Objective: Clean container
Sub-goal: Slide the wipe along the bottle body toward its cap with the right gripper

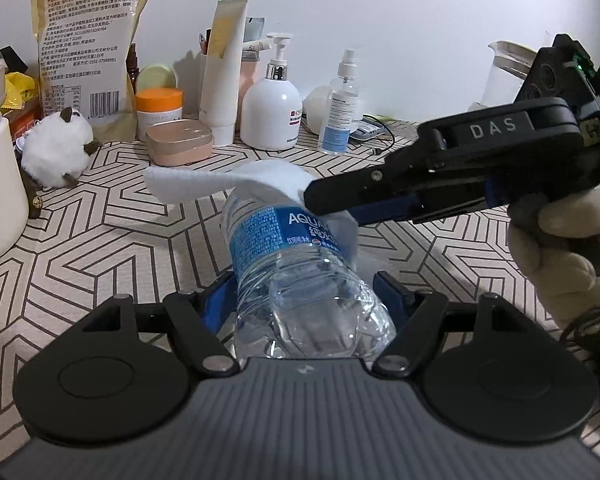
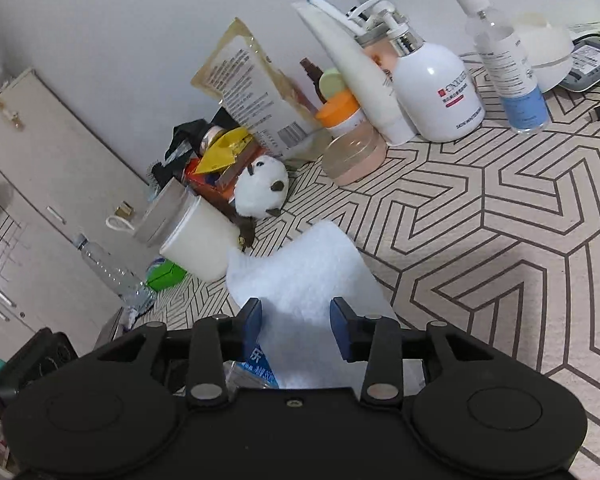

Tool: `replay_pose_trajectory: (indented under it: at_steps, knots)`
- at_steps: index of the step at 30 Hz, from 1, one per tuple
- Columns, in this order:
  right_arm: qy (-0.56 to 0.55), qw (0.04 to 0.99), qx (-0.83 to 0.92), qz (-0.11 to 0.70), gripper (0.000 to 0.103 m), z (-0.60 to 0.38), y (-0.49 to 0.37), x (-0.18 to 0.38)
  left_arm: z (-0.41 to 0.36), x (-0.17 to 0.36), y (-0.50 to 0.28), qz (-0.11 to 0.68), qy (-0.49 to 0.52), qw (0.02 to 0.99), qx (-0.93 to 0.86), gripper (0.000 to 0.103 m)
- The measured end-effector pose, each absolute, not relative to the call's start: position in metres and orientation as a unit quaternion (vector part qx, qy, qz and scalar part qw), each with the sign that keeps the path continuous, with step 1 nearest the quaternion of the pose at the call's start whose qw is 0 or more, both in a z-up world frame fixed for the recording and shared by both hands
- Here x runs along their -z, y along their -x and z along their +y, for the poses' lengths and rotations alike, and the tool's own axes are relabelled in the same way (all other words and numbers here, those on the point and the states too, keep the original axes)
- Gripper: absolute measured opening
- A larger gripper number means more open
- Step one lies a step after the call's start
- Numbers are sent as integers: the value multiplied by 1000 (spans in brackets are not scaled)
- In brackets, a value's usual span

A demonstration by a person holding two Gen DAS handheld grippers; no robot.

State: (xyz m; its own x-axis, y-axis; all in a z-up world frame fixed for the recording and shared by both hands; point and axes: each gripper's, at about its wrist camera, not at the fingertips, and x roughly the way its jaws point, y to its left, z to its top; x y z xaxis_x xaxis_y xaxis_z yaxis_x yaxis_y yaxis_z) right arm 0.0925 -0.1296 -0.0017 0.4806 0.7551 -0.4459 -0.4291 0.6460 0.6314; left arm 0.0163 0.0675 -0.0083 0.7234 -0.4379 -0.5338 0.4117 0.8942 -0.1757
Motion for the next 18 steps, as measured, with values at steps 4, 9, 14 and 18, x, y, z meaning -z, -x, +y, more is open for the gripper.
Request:
replay_pose_trajectory:
  at_steps: [4, 9, 14, 18]
  knots:
    - [-200, 849, -348, 343, 53, -124, -88, -2, 67, 8, -15, 292, 19, 928, 230, 73]
    - [-153, 871, -345, 316, 60, -110, -83, -5, 68, 9, -15, 294, 23, 927, 231, 73]
    - [-126, 875, -347, 313, 61, -104, -81, -9, 68, 9, -15, 294, 23, 927, 231, 73]
    - [-106, 879, -346, 312, 57, -102, -76, -13, 69, 9, -15, 295, 22, 927, 232, 73]
